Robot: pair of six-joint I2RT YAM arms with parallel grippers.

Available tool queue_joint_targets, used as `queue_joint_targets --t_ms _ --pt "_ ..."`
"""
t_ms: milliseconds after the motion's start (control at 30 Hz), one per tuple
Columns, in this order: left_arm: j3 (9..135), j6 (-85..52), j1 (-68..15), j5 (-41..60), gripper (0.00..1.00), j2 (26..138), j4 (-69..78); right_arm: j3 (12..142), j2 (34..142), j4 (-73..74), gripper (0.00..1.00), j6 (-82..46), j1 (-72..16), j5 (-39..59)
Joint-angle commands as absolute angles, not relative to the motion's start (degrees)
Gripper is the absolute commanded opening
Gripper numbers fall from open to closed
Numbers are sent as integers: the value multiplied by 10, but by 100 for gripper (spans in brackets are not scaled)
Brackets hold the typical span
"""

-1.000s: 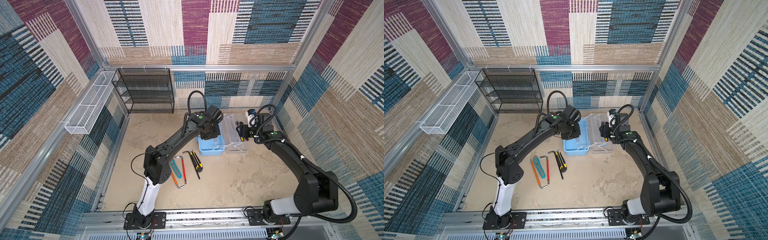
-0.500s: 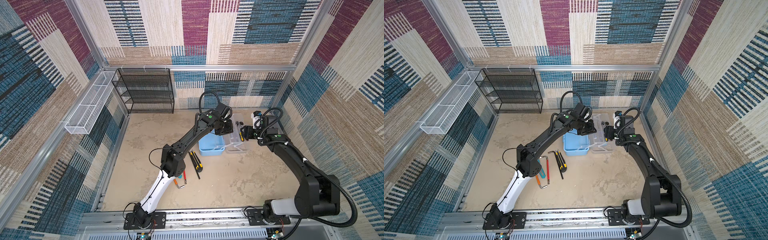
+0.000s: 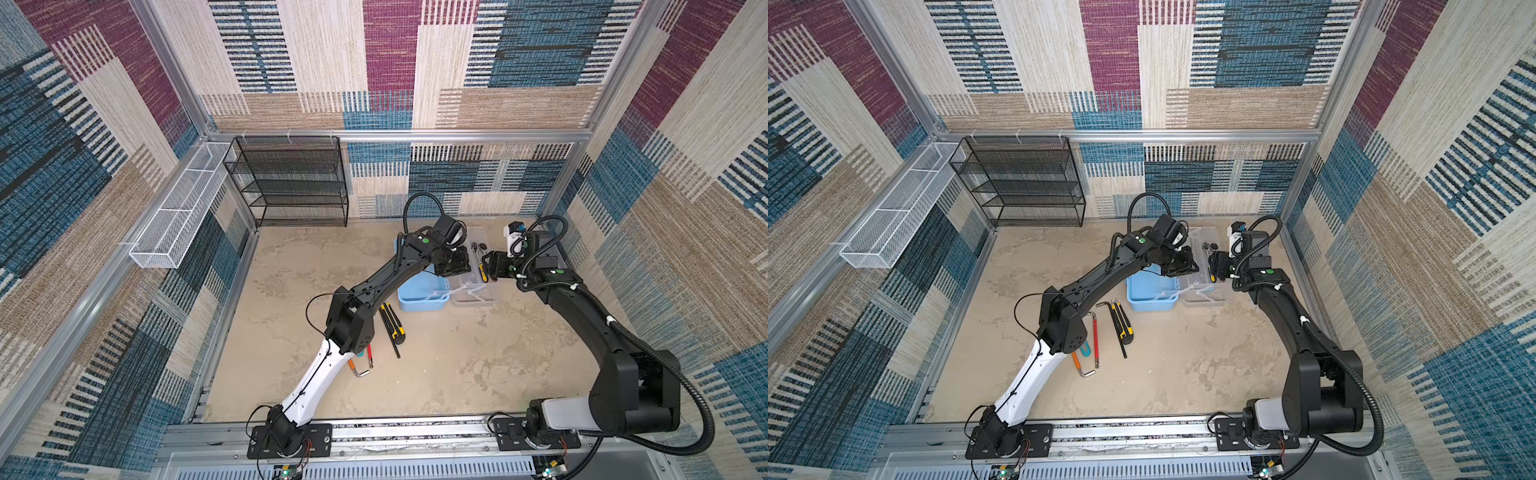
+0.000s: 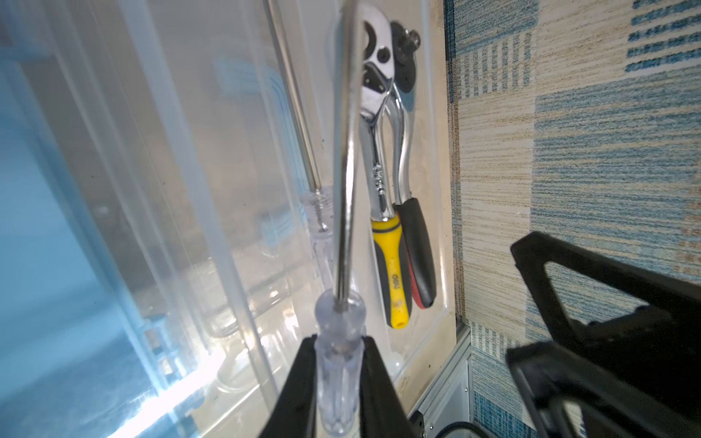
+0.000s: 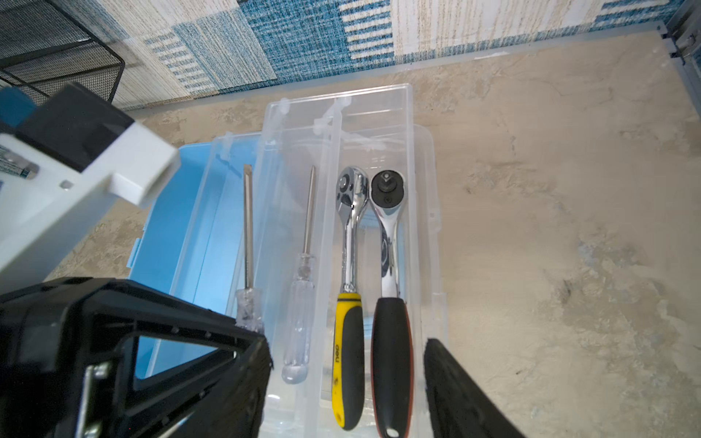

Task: Pack the tool kit
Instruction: 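Carry the screwdriver to the lid tray and lower it beside the first, then open the left gripper and draw it back toward the tool row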

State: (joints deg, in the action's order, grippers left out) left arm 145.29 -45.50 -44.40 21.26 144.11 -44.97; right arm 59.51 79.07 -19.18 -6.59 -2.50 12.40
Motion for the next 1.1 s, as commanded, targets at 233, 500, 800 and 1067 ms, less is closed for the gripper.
queue_joint_targets --t_ms 233,500,800,1067 --pt "1445 -466 -441 200 35 1427 -440 592 785 -184 67 -67 -24 129" --pt "1436 -456 -441 189 50 1409 -449 593 784 -184 67 -68 -24 135" --pt "1375 -412 -441 137 67 1343 -453 563 760 -153 68 -75 -24 179" --pt "1267 -380 -441 85 78 1266 -453 525 713 -141 69 -102 -41 177"
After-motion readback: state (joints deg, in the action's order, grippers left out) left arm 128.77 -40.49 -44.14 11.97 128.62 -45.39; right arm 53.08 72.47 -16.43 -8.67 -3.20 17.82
